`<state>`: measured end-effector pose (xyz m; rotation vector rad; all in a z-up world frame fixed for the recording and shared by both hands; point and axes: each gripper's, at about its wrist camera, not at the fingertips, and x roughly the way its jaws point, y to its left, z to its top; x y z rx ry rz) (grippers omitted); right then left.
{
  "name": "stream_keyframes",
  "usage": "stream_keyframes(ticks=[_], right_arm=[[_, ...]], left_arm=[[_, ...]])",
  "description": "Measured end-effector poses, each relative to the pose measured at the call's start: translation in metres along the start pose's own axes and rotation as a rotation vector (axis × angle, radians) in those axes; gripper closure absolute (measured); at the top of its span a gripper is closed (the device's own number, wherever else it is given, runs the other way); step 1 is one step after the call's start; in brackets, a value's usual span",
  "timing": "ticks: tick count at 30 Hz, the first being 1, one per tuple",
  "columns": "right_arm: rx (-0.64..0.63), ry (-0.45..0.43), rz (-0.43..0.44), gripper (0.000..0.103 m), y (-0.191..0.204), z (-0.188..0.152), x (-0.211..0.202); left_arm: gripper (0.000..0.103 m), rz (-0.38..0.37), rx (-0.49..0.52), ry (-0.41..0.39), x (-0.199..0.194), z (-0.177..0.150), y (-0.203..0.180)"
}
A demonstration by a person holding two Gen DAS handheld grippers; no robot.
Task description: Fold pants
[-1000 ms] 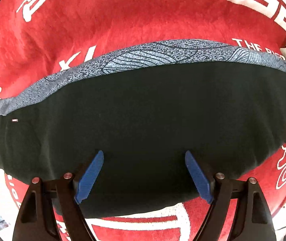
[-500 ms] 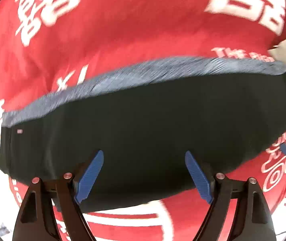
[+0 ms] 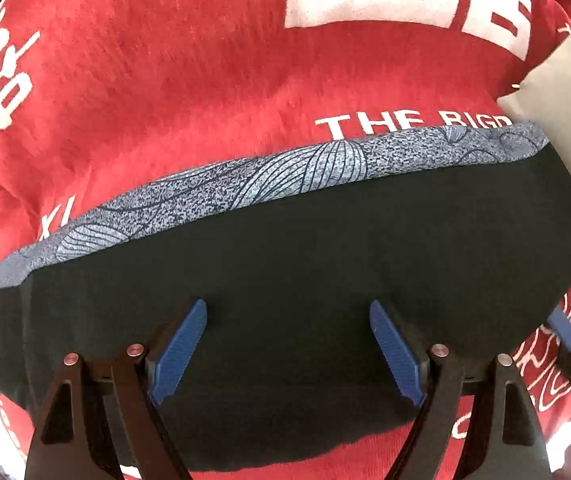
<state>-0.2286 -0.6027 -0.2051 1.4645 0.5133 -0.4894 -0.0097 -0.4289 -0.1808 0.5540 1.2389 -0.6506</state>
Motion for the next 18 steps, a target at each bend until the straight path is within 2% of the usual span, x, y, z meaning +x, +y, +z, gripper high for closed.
stream_keyframes(ticks=[4,7,9,10,11,12,13,14,18], right_arm=[[-0.039,-0.052,0.004,0.024,0.010,0.012,0.011],[-0.042,-0.073,0.013,0.022,0.012,0.017,0.015],[-0.041,-0.067,-0.002,0.023,0.016,0.020,0.019],[-0.043,-0.047,-0.034,0.035,0.018,0.023,0.023],[-0.044,-0.028,-0.073,0.072,0.019,0.025,0.025],[-0.036,-0.015,-0.105,0.088,0.016,0.027,0.026],[-0.010,-0.001,-0.083,0.088,0.011,0.029,0.025],[-0.005,0.006,-0.078,0.089,0.010,0.030,0.024],[-0.152,0.003,-0.123,0.090,0.037,0.027,0.016]], left_arm=[[0.018,0.001,0.015,-0.007,-0.002,-0.002,-0.005],[0.012,0.021,0.027,-0.020,-0.002,-0.003,-0.002],[0.012,0.008,0.016,-0.010,0.000,-0.001,0.002],[0.014,0.009,0.008,-0.002,-0.002,0.001,0.004],[0.032,0.008,0.005,-0.009,-0.007,0.002,0.005],[0.041,-0.004,0.009,-0.014,-0.012,0.004,0.006],[0.053,-0.031,0.011,-0.016,-0.017,0.005,0.006],[0.056,-0.080,0.001,-0.028,-0.025,0.006,0.005],[0.056,-0.208,0.003,-0.063,-0.028,0.007,-0.005]])
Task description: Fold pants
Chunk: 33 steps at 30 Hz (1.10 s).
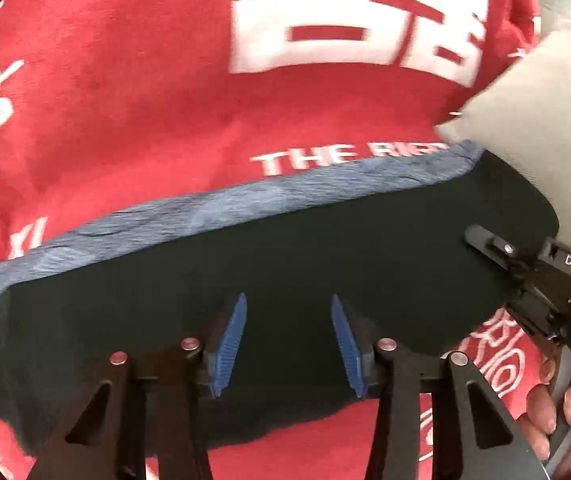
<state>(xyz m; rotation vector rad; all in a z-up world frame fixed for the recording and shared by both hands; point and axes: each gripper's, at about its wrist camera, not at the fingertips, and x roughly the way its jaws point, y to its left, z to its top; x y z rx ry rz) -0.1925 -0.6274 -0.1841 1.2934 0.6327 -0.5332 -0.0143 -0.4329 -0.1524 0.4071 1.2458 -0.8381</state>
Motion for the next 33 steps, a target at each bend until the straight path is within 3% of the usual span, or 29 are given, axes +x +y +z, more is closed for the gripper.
stream_keyframes(ticks=[2,4,7,13,16,24,33], right_arm=[[-0.085,-0.008,-0.017,0.090,0.018,-0.001,-0.005],[-0.182,-0.004,-0.041,0.091,0.038,-0.006,-0.007],[-0.350,-0.014,-0.080,0.091,0.073,-0.016,-0.010],[-0.593,-0.028,-0.144,0.091,0.132,-0.047,-0.012],[-0.721,-0.041,-0.188,0.091,0.159,-0.069,-0.014],[-0.970,-0.047,-0.299,0.091,0.218,-0.142,0.010],[-1.197,0.003,-0.515,0.089,0.240,-0.256,0.092]], left_arm=[[0.056,-0.027,-0.021,0.032,0.024,-0.011,0.000],[0.056,-0.004,0.005,-0.061,0.020,-0.020,-0.005],[0.056,-0.060,-0.047,-0.083,0.015,-0.023,0.007],[0.056,-0.169,-0.067,-0.039,0.006,-0.020,0.034],[0.056,-0.187,-0.115,-0.019,-0.011,-0.018,0.061],[0.056,-0.060,-0.143,-0.018,-0.057,-0.032,0.165],[0.056,0.086,-0.322,0.001,-0.067,-0.054,0.306]])
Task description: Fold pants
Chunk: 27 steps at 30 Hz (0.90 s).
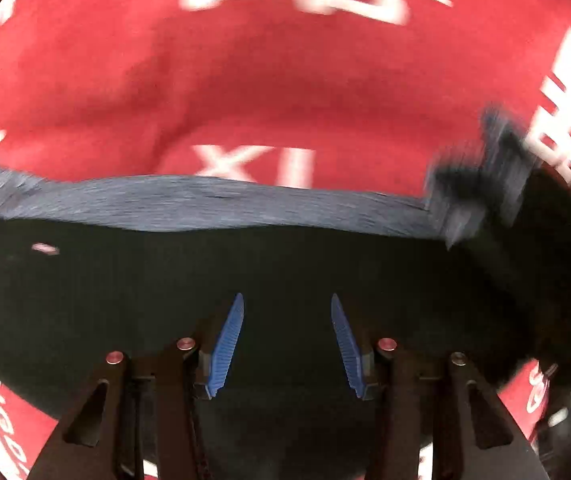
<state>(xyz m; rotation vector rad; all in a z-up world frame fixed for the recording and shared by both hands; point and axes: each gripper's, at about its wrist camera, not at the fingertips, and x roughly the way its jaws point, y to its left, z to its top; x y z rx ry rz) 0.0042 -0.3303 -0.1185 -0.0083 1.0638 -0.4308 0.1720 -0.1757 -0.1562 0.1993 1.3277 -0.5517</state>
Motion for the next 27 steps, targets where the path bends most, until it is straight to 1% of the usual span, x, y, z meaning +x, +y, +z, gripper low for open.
stream_keyframes(ticks=[1,3,4,6,7,8,9,10,12,13,16,18,20,22,24,27], right_arm=[[-0.022,0.016,-0.015,0.088,0.013,-0.003,0.006],[-0.078,0.043,-0.059,0.085,0.037,-0.011,0.019],[-0.105,0.053,-0.078,0.081,0.044,-0.014,0.024],[-0.182,0.057,-0.147,0.078,0.063,-0.021,0.028],[-0.210,0.052,-0.154,0.067,0.068,-0.024,0.026],[-0.222,0.050,-0.138,0.052,0.070,-0.026,0.022],[-0.229,0.050,-0.101,0.047,0.071,-0.029,0.016],[-0.225,0.052,-0.063,0.045,0.069,-0.032,0.008],[-0.197,0.052,0.000,0.045,0.059,-0.034,-0.008],[-0.158,0.054,0.040,0.045,0.046,-0.035,-0.018],[-0.030,0.063,0.117,0.045,0.006,-0.034,-0.030],[0.055,0.080,0.143,0.045,-0.026,-0.034,-0.033],[0.105,0.100,0.137,0.045,-0.047,-0.034,-0.032],[0.148,0.120,0.133,0.045,-0.065,-0.038,-0.028],[0.188,0.139,0.135,0.045,-0.078,-0.041,-0.025],[0.222,0.146,0.143,0.045,-0.088,-0.044,-0.022]], left_arm=[[0.056,0.025,-0.005,-0.006,-0.001,0.003,0.012],[0.055,0.047,-0.004,-0.012,-0.001,0.008,0.025],[0.055,0.050,-0.003,-0.010,-0.002,0.009,0.030],[0.055,0.050,0.004,0.001,-0.005,0.012,0.040],[0.050,0.049,0.006,0.005,-0.004,0.014,0.039],[0.037,0.045,0.007,0.007,-0.005,0.015,0.040],[0.034,0.038,0.008,0.000,-0.007,0.017,0.038],[0.033,0.029,0.011,-0.007,-0.009,0.018,0.037],[0.033,-0.014,0.031,0.003,-0.018,0.018,0.031],[0.033,-0.035,0.039,0.008,-0.020,0.013,0.021],[0.033,-0.147,0.100,0.033,-0.034,0.008,-0.004],[0.033,-0.223,0.136,0.059,-0.043,0.003,-0.021],[0.033,-0.299,0.171,0.093,-0.045,-0.001,-0.041],[0.033,-0.327,0.207,0.117,-0.045,-0.006,-0.059],[0.033,-0.307,0.236,0.133,-0.047,-0.013,-0.074],[0.033,-0.302,0.216,0.145,-0.041,-0.014,-0.078]])
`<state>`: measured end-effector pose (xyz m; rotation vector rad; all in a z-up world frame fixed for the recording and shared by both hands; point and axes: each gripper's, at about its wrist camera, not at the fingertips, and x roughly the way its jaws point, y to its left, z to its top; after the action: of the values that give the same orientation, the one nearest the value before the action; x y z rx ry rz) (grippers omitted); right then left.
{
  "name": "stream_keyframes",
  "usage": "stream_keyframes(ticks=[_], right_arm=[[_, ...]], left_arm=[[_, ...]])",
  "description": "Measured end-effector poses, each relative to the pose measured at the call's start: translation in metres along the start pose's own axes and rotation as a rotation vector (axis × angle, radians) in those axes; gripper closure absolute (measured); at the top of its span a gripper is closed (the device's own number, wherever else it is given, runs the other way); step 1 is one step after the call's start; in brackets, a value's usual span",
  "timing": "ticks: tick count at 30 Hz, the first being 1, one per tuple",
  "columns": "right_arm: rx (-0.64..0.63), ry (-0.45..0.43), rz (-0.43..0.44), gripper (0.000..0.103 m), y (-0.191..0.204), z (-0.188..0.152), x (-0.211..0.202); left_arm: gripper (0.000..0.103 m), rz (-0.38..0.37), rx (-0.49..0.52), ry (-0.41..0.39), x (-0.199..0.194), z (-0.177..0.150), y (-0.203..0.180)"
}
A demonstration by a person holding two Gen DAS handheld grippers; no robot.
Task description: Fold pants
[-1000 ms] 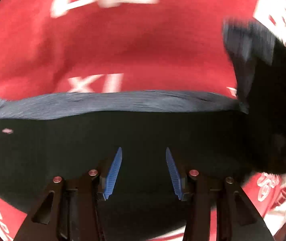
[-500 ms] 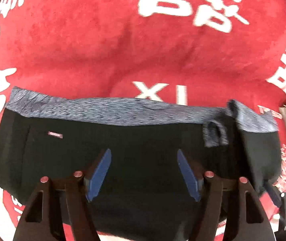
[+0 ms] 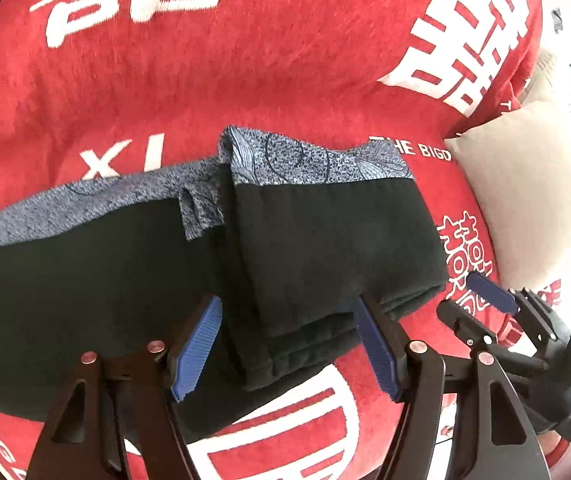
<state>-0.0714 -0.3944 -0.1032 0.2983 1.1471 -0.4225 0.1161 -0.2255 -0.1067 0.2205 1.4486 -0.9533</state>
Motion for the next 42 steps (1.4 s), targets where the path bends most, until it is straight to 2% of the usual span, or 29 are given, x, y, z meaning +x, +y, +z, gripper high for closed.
stream_keyframes(ticks=[5,10,12,13,14,15,18,22,25,26,29,34,38,39,41,42], right_arm=[[0.016,0.003,0.026,0.045,-0.005,-0.004,0.000],[0.038,0.008,0.039,0.045,-0.009,-0.006,-0.001],[0.048,0.012,0.043,0.045,-0.012,-0.007,-0.001],[0.054,0.015,0.046,0.045,-0.013,-0.007,0.000],[0.059,0.020,0.051,0.045,-0.014,-0.007,0.000],[0.068,0.026,0.059,0.045,-0.016,-0.008,0.001],[0.106,0.037,0.079,0.046,-0.025,-0.011,0.001],[0.115,0.041,0.074,0.047,-0.032,-0.010,-0.005],[0.110,0.041,0.072,0.047,-0.034,-0.009,-0.011],[0.106,0.042,0.071,0.047,-0.034,-0.009,-0.011],[0.094,0.061,0.079,0.047,-0.030,-0.011,-0.004],[0.092,0.080,0.109,0.047,-0.028,-0.009,0.006],[0.123,0.061,0.142,0.047,-0.041,0.004,0.002],[0.136,0.055,0.152,0.050,-0.045,0.008,0.001],[0.172,0.053,0.183,0.073,-0.056,0.021,0.005],[0.192,0.056,0.199,0.078,-0.063,0.029,0.009]], left_arm=[[0.033,-0.003,-0.008,-0.031,0.000,0.008,-0.003],[0.034,-0.013,0.024,0.011,0.013,0.011,-0.016],[0.053,-0.002,0.014,0.042,0.025,0.012,-0.016],[0.080,-0.007,-0.004,0.067,0.031,0.012,-0.013],[0.090,-0.019,-0.020,0.076,0.034,0.011,-0.009],[0.090,-0.038,-0.036,0.064,0.032,0.010,-0.007],[0.090,-0.058,0.015,-0.012,0.010,0.004,-0.018],[0.090,-0.027,0.062,-0.020,-0.008,-0.011,-0.020],[0.090,-0.002,0.021,0.017,-0.005,-0.024,0.002],[0.099,0.007,-0.002,0.027,-0.001,-0.029,0.012],[0.099,-0.036,-0.093,0.045,0.018,-0.039,0.037],[0.098,-0.011,-0.094,-0.001,0.012,-0.042,0.031],[0.098,0.056,-0.068,-0.020,-0.011,-0.042,0.022],[0.098,0.064,-0.069,-0.027,-0.014,-0.037,0.020],[0.098,0.092,-0.050,-0.056,-0.024,-0.027,0.010],[0.098,0.101,-0.039,-0.070,-0.024,-0.021,0.004]])
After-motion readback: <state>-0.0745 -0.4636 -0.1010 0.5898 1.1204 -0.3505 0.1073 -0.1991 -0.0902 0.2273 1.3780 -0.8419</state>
